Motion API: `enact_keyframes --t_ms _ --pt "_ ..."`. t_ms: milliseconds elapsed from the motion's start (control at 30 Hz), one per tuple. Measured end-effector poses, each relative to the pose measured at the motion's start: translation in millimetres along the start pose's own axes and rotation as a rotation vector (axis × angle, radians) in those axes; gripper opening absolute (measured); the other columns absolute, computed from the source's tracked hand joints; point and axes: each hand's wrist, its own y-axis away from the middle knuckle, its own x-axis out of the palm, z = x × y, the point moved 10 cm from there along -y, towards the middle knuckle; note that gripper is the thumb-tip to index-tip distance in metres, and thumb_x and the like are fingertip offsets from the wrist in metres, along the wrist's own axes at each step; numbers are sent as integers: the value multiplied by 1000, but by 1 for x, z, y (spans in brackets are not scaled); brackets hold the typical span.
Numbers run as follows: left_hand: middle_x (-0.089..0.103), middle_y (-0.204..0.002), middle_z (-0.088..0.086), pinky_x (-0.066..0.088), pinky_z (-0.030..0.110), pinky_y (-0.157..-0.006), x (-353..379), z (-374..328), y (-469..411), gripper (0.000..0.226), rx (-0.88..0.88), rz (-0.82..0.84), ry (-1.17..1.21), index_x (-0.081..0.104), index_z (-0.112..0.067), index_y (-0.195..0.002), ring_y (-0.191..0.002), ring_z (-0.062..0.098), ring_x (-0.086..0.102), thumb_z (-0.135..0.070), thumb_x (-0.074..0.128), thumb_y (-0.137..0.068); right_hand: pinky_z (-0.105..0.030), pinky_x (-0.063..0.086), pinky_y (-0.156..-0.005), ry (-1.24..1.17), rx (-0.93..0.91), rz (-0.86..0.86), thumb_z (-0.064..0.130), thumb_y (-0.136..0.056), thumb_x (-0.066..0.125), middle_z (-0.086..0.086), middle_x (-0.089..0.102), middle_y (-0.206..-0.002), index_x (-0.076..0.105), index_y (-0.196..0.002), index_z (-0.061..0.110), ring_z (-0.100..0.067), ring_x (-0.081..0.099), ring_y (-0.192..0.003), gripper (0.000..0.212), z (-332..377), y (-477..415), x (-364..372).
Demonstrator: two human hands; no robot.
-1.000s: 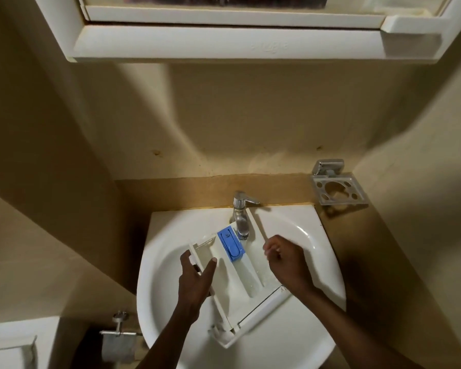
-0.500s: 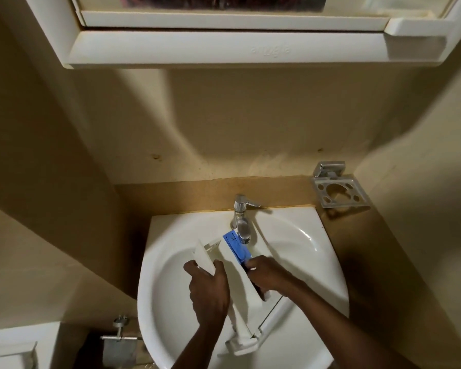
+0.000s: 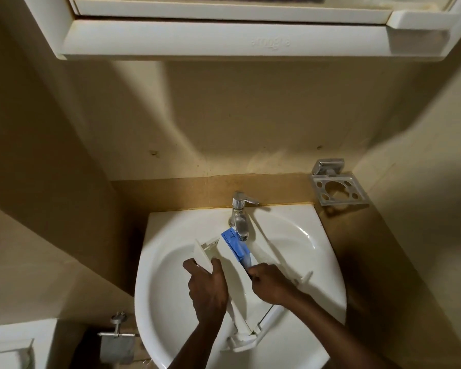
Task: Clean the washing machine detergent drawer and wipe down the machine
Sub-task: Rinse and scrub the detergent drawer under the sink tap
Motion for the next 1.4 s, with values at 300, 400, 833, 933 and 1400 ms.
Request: enact_keyframes --t_ms 300,400,833,933,1400 --pt "62 -94 15 48 44 -82 -2 -1 -6 26 60 18 -15 30 -18 -105 -87 39 58 -32 50 -95 -28 46 -84 75 -58 172 6 -90 40 -10 63 -118 59 -119 11 -26 59 -105 35 2 2 12" --pt "61 -91 14 48 44 -81 -2 -3 -8 25 78 29 -24 31 -17 -106 -85 38 58 -30 50 -95 -27 45 -73 80 -33 109 6 -90 41 -13 66 -108 60 -101 8 -28 62 -99 21 0 -4 -1" --pt "65 -89 11 55 47 -78 -15 -7 -20 22 204 40 -36 39 -17 -110 -77 32 63 -27 53 -97 -19 43 -63 -133 -83 207 7 -87 36 6 55 -87 44 -131 24 -15 54 -80 48 21 -2 25" --pt "64 -91 8 56 48 -80 -17 -9 -23 24 217 40 -29 38 -18 -114 -79 29 64 -29 52 -98 -26 51 -78 -139 -118 298 3 -85 40 1 63 -96 47 -131 22 -15 61 -87 50 17 5 38" --pt "67 -95 4 60 56 -57 -14 -3 -14 32 202 280 105 35 -34 -120 -81 31 70 -25 55 -96 -30 40 -86 10 112 -34 38 -99 41 -11 59 -126 53 -125 12 -27 55 -115 39 -65 -43 -12"
